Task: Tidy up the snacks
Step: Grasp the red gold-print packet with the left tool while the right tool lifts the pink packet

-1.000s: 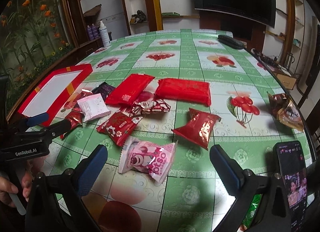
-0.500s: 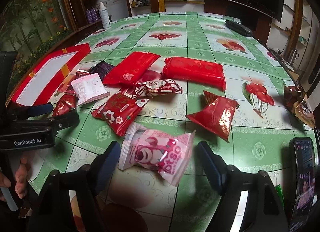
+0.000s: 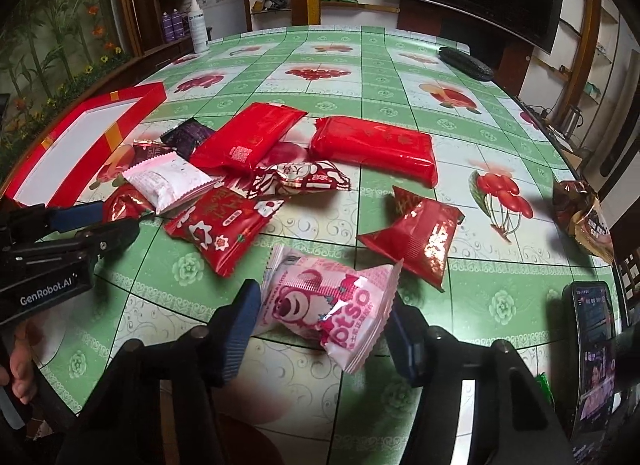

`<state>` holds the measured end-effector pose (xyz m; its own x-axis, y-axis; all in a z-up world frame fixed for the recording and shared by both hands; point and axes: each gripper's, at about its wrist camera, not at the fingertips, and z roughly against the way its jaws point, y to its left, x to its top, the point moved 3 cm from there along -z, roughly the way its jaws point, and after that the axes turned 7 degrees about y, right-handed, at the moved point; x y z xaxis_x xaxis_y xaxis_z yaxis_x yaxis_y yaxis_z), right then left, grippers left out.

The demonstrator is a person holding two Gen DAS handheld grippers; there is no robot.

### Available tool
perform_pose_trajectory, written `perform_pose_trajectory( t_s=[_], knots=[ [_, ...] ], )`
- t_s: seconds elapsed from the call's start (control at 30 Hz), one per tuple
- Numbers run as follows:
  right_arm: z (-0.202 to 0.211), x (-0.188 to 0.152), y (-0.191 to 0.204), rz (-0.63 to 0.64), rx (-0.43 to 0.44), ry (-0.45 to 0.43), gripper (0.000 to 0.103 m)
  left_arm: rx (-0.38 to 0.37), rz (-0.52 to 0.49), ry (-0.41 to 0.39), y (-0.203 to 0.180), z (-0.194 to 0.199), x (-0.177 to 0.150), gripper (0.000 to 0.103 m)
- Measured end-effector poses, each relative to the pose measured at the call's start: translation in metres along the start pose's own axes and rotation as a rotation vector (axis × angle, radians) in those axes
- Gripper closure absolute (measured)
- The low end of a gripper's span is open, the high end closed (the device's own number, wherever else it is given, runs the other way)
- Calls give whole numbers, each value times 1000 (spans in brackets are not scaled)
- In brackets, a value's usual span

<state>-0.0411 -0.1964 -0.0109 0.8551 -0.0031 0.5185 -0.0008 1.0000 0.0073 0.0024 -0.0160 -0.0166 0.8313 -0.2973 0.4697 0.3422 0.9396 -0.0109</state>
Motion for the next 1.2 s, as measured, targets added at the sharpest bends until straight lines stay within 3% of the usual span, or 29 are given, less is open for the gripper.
perform_pose_trajectory(
  t_s=[0.07,0.1,0.67,1.2],
  knots=[
    [1,0,-1,-5,4,-4,46,-19,12,-2,2,1,-1,55],
    [2,-1,-2,-8,10,-10,54,-29,21,-3,3,2,-2,55],
    [42,5,7,6,59,-94,55,-119,73,-32,12,25,-14,56],
    [46,11,25,44,110,-110,55,-90,109,-73,28,42,-10,56]
  ],
)
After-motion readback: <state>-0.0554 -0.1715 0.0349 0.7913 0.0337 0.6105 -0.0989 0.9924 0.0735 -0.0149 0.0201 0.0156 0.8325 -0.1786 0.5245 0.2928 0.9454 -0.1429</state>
